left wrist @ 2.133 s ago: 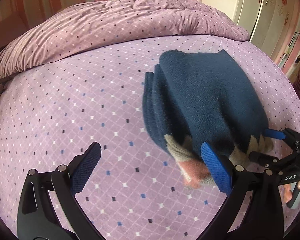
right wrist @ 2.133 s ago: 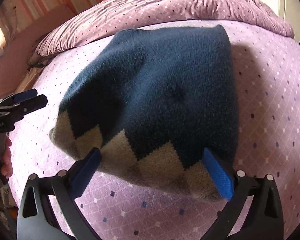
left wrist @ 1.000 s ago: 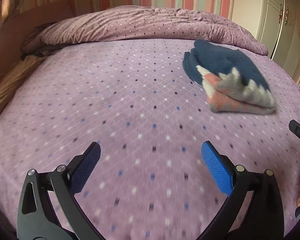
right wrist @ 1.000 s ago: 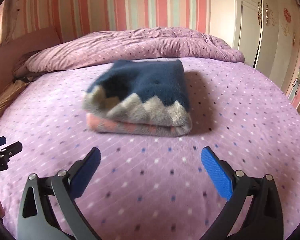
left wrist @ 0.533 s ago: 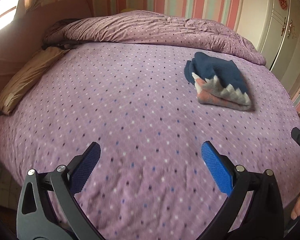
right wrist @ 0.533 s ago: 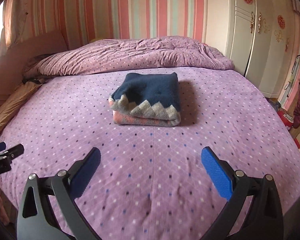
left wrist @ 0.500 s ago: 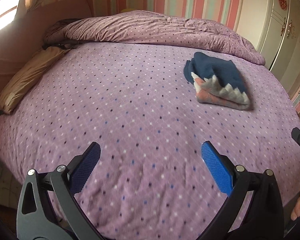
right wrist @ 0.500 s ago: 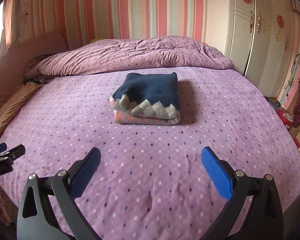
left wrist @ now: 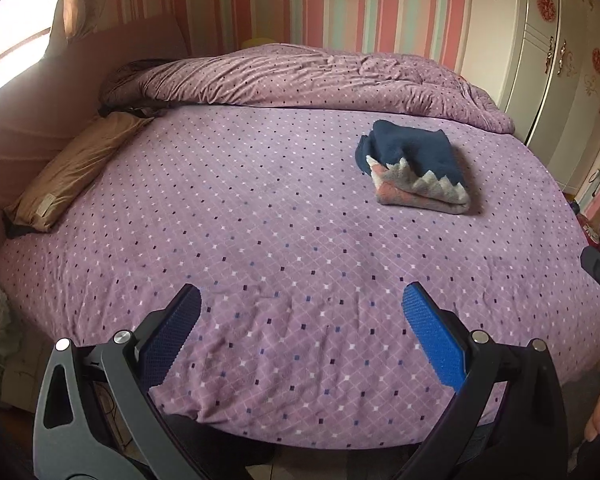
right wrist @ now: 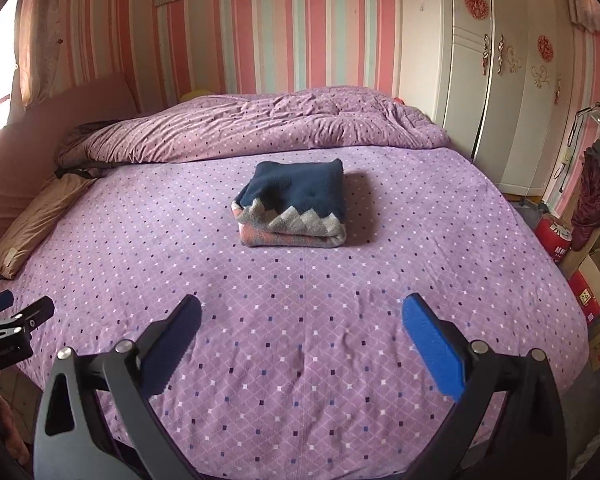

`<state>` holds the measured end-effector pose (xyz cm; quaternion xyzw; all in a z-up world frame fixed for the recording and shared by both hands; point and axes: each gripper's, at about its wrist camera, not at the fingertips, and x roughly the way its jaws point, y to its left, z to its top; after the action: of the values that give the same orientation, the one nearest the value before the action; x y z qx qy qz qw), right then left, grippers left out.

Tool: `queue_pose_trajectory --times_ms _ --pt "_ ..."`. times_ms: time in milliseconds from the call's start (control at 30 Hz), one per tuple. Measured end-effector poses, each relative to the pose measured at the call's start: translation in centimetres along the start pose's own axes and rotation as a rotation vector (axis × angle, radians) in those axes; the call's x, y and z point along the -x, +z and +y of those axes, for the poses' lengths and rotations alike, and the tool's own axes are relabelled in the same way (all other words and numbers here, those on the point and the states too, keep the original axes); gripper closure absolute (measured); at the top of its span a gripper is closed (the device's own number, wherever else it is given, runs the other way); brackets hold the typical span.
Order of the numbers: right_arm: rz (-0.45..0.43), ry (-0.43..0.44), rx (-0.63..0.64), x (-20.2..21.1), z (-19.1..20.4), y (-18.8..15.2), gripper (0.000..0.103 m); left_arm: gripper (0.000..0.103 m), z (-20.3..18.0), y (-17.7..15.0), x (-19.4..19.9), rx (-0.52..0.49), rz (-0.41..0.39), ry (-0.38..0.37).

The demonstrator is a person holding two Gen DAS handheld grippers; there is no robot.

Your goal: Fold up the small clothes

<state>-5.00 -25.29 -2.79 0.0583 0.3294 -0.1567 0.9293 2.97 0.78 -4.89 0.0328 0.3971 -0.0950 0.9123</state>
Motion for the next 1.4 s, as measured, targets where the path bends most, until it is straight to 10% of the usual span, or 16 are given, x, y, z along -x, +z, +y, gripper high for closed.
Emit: queue_pose_trajectory --times_ms 1400 --pt "-0.078 -0.071 0.045 4.7 0.8 1.7 0.002 0.003 0.2 1.2 6.8 0.013 -0.089 0.050"
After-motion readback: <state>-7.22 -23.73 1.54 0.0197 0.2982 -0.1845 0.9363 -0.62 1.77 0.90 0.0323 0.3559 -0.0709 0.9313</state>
